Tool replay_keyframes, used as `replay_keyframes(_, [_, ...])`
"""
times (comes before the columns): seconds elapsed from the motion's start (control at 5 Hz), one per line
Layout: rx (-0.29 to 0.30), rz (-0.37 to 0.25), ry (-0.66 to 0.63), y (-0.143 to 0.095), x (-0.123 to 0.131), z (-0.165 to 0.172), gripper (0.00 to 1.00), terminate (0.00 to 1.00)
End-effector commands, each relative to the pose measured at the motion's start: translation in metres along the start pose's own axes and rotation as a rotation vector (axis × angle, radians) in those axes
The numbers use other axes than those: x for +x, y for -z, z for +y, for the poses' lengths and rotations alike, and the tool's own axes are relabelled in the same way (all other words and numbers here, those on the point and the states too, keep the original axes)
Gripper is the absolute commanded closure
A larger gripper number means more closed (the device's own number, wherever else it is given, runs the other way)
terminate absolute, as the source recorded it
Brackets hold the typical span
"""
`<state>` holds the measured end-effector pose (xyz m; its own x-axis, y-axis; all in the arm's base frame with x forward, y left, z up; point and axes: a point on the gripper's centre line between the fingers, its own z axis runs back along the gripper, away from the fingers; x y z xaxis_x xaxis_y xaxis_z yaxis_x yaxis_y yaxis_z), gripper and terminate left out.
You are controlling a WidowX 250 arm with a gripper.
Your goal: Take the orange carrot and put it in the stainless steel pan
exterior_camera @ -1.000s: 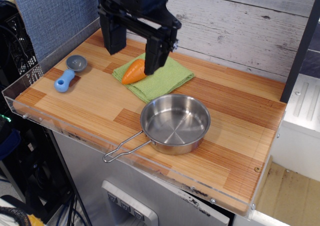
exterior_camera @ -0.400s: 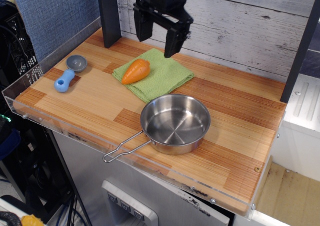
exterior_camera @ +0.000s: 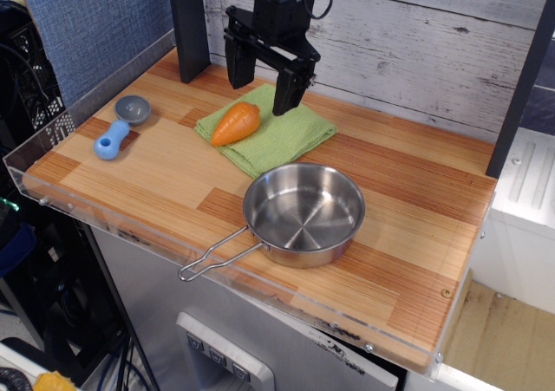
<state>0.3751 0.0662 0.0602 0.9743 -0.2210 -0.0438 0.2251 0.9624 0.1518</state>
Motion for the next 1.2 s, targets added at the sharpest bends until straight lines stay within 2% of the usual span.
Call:
replay_keyframes(0.0, [0.025,-0.013,-0.020,-0.008,-0.010,0.014,0.00,0.00])
replay_keyframes(0.4, [0.018,0.047,-0.034,0.013,-0.013,0.026,0.00,0.00])
replay_keyframes(1.0, [0.012,0.082,-0.032,0.025,-0.004,0.007,0.00,0.00])
